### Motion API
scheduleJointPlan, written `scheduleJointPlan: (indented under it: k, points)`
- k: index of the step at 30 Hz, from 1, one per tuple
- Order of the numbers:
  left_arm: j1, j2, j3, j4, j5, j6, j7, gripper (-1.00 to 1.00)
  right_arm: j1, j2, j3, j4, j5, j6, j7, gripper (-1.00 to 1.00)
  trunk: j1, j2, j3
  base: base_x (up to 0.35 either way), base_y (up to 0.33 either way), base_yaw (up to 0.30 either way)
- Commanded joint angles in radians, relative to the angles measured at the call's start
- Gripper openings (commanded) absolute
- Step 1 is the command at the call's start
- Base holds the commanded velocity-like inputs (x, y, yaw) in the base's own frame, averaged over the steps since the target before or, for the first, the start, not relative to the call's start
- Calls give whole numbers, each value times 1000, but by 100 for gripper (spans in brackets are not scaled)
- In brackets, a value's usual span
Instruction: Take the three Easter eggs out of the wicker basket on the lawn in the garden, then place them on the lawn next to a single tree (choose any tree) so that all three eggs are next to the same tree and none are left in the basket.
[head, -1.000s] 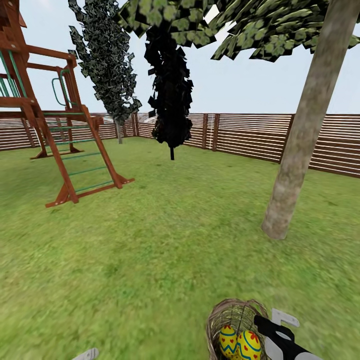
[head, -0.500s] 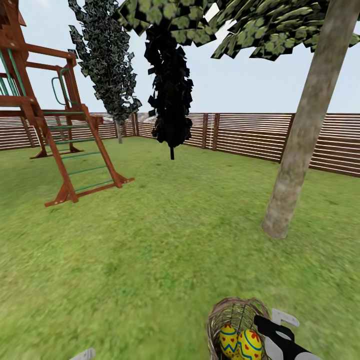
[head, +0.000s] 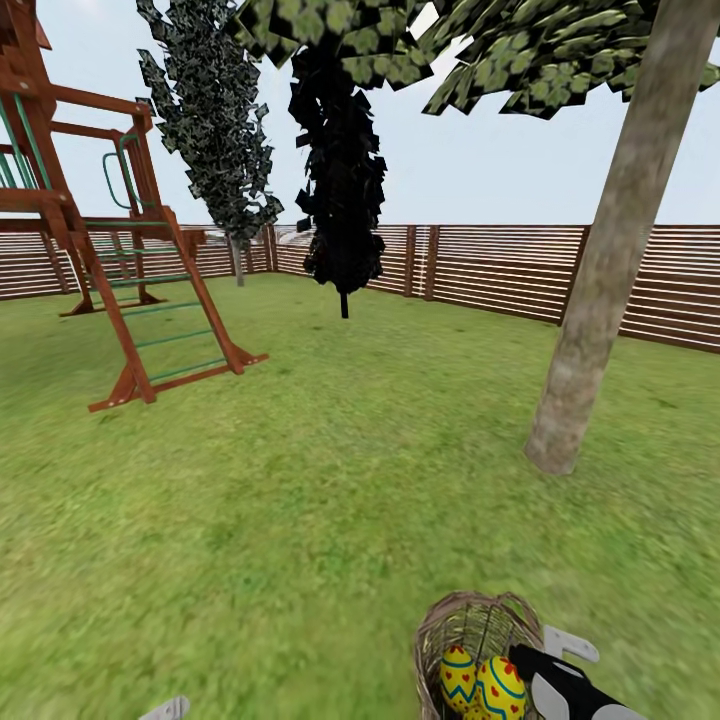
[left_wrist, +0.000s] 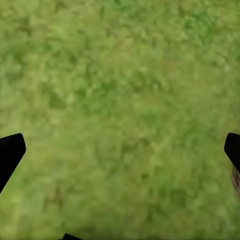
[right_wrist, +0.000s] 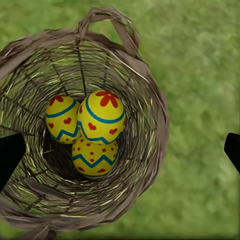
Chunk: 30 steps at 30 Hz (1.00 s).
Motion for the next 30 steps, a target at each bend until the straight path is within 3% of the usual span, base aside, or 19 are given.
scheduleJointPlan:
  k: [1, 30]
  points:
    - [0, 0, 1, -2, 10, 6, 0, 100, -1, 0, 2, 0, -7, -2, -1, 100, 4, -8, -4, 0, 0, 0]
    - [0, 0, 1, -2, 10, 4, 2, 100, -1, 0, 1, -1, -7, -4, -1, 100, 115, -211, -95, 0, 0, 0]
